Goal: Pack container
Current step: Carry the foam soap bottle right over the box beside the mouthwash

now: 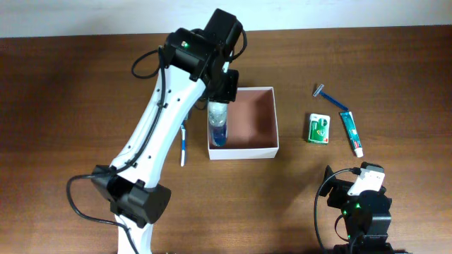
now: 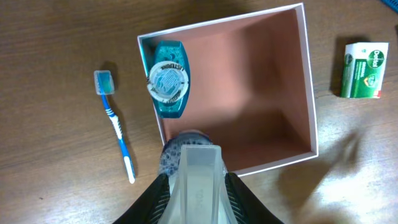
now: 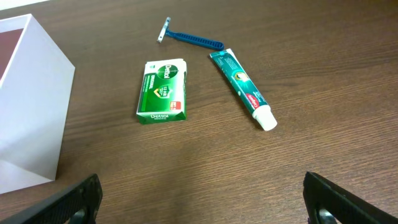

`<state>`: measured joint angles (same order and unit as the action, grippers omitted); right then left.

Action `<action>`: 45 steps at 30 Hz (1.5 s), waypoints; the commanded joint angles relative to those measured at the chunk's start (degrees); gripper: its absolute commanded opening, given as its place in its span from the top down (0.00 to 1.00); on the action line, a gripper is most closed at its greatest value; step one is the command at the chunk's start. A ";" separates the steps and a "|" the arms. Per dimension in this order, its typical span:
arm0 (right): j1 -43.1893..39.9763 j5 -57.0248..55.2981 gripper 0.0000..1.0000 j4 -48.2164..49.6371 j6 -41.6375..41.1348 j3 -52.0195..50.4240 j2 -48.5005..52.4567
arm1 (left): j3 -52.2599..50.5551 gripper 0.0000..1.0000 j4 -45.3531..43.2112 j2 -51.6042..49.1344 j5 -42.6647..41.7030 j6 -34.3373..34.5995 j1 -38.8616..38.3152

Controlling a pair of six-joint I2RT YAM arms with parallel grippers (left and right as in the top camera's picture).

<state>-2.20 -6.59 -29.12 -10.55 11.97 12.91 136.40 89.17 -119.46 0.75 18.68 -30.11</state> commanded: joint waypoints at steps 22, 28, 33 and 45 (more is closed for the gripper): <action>0.22 -0.72 0.01 0.15 -0.26 -0.17 -0.42 | -9.60 0.73 -5.64 2.16 0.55 1.03 -0.66; 0.22 -0.72 0.01 0.15 -0.26 -0.17 -0.42 | -9.73 0.72 -7.39 2.16 0.55 1.01 -0.66; 0.22 -0.72 0.01 0.15 -0.26 -0.17 -0.42 | -9.73 0.72 -8.20 2.16 0.59 0.98 -0.66; 0.22 -0.72 0.01 0.15 -0.26 -0.17 -0.42 | -9.73 0.72 -9.29 2.16 3.82 0.98 -0.66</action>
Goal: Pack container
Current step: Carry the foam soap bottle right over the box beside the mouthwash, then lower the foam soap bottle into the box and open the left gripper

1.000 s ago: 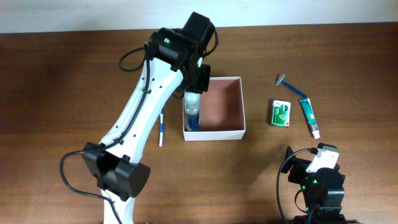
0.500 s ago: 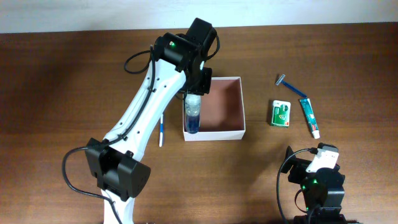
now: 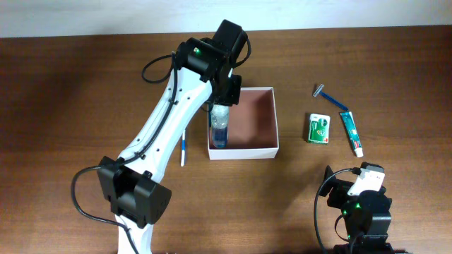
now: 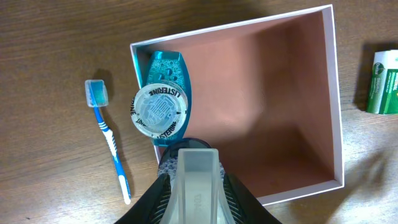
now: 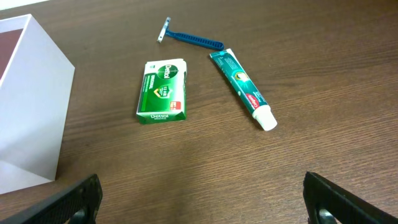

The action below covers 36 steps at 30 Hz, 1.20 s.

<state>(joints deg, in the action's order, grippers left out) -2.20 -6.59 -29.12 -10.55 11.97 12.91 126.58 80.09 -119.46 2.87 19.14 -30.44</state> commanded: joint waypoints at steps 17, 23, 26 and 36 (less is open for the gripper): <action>0.22 -0.72 0.01 0.15 -0.26 -0.17 -0.42 | 0.09 0.71 -0.37 2.16 2.93 0.55 -0.33; 0.22 -0.72 0.01 0.15 -0.26 -0.17 -0.42 | 0.09 0.72 -0.55 2.16 2.95 0.55 -0.33; 0.22 -0.72 0.01 0.15 -0.26 -0.17 -0.42 | 0.09 0.72 -1.70 2.16 2.97 0.55 -0.33; 0.22 -0.72 0.01 0.15 -0.26 -0.17 -0.42 | 0.09 0.72 -4.63 2.16 2.47 0.52 -0.33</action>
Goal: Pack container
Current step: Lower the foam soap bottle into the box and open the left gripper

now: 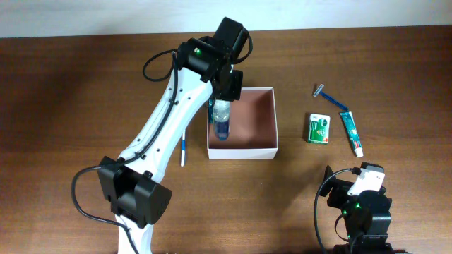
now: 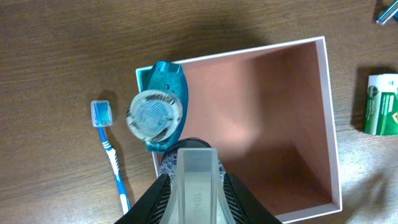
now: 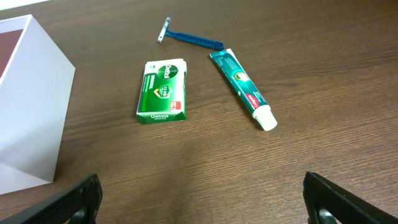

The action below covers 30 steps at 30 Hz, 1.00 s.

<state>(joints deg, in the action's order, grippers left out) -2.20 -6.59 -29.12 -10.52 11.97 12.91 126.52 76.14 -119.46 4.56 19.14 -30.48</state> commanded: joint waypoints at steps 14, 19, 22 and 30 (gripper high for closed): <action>0.22 -0.72 0.01 0.15 -0.28 -0.17 -0.42 | 0.15 0.72 -2.89 2.16 -4.15 0.52 -1.18; 0.22 -0.72 0.01 0.15 -0.28 -0.17 -0.42 | 0.15 0.72 -4.04 2.16 -0.63 0.55 -3.39; 0.22 -0.72 0.01 0.15 -0.28 -0.17 -0.42 | 0.15 0.71 -5.38 2.16 1.29 0.57 -4.04; 0.22 -0.72 0.01 0.15 -0.28 -0.17 -0.42 | 0.15 0.72 -10.60 2.16 2.05 0.52 -3.61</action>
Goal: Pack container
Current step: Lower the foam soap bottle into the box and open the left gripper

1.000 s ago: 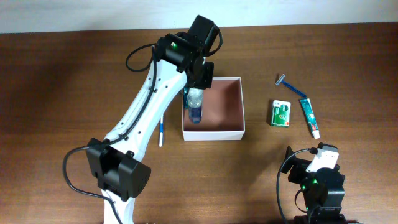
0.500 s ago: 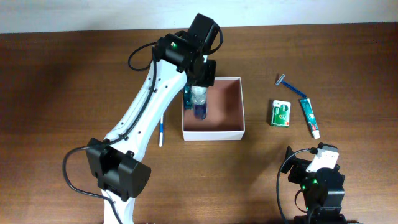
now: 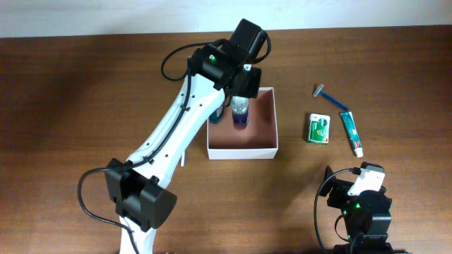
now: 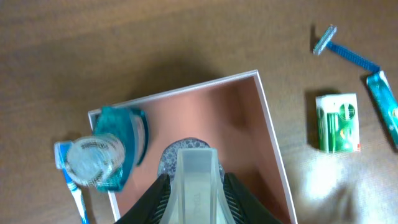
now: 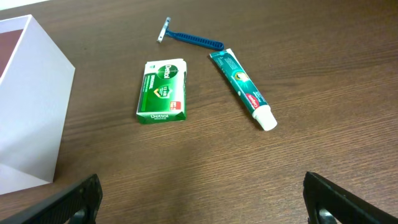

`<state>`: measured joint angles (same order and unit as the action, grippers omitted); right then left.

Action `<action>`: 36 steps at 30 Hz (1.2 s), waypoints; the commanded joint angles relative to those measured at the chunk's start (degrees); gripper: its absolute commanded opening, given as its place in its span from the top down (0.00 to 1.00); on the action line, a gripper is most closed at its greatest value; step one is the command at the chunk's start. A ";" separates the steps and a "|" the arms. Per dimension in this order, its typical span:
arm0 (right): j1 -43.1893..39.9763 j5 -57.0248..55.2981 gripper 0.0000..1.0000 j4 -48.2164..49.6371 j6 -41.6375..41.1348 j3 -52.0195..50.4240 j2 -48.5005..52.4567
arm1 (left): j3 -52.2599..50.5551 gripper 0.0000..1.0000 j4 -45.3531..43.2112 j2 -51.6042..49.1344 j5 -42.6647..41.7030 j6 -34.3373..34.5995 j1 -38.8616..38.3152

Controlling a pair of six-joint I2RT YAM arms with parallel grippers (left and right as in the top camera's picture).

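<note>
A white box [image 3: 277,120] with a brown inside sits mid-table. A teal mouthwash bottle [image 4: 121,137] stands at the left wall of the box [image 4: 277,155], and in the left wrist view its cap leans out over that wall. My left gripper [image 3: 240,113] hangs over the middle of the box. The left gripper [image 4: 198,183] is shut on a translucent item with a bluish speckled lower end. My right gripper [image 5: 202,202] is open and empty near the front right.
A blue toothbrush [image 4: 73,186] lies left of the box. Right of the box lie a blue razor [image 3: 332,97], a green soap box [image 3: 319,128] and a toothpaste tube [image 3: 351,132]. The right wrist view shows the soap box [image 5: 163,91] ahead.
My left gripper has moved right, from the box's left side by the mouthwash bottle to over its middle, still shut on the translucent item. The right arm has not moved.
My left gripper was shut on the translucent item at the box's left front, beside the standing mouthwash bottle. At the two later moments it stood a little further back along that wall. Now it is over the middle. The right gripper stayed open and still.
</note>
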<state>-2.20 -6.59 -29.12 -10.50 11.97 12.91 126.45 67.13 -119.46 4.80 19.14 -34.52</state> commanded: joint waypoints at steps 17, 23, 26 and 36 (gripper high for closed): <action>0.22 -0.72 0.01 0.15 -0.31 -0.17 -0.42 | 0.22 0.72 -3.52 -2.64 4.39 0.07 0.44; 0.22 -0.72 0.01 0.15 -0.31 -0.17 -0.42 | 0.22 0.71 -5.22 -3.61 6.49 -1.46 0.44; 0.22 -0.72 0.01 0.15 -0.31 -0.17 -0.42 | 0.22 0.72 -5.42 -3.65 8.07 -1.44 0.44; 0.22 -0.72 0.01 0.15 -0.31 -0.17 -0.42 | 0.22 0.71 -4.98 -6.08 8.52 -1.75 1.03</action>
<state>-2.20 -6.59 -29.12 -10.55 11.97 12.91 126.17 62.52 -124.22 11.73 18.81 -33.98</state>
